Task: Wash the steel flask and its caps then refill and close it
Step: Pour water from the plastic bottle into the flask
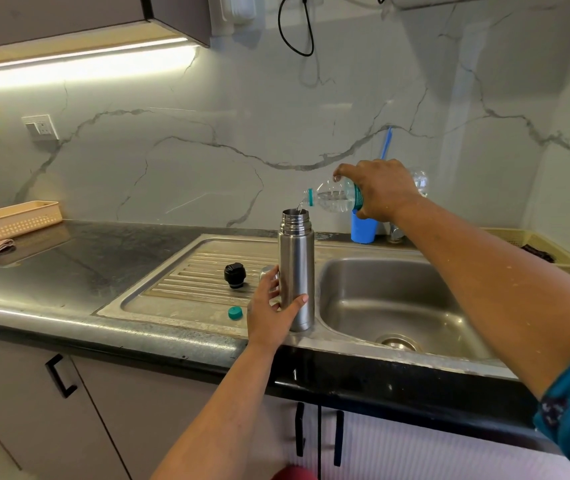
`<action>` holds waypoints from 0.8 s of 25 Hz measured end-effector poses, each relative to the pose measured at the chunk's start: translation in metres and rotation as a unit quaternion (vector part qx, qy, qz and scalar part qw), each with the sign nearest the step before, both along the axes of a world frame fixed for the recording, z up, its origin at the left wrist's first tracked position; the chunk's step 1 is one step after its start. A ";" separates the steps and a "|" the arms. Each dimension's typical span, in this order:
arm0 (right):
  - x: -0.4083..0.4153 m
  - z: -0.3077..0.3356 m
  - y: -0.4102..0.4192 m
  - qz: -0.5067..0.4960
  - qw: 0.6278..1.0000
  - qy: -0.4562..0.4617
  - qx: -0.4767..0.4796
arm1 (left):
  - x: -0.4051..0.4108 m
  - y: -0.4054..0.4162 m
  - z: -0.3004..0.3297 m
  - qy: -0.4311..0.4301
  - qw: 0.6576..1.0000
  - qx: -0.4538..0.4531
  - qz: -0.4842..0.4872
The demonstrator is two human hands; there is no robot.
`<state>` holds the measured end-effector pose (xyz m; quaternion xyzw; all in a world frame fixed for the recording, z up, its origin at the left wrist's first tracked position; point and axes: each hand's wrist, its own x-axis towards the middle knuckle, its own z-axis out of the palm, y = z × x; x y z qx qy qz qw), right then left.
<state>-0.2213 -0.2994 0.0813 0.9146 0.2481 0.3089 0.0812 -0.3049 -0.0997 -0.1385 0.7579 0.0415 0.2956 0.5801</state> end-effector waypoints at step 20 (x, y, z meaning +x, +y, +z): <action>0.002 0.004 0.000 0.008 1.000 -0.003 0.013 | 0.001 0.001 -0.002 0.007 1.000 0.011 0.005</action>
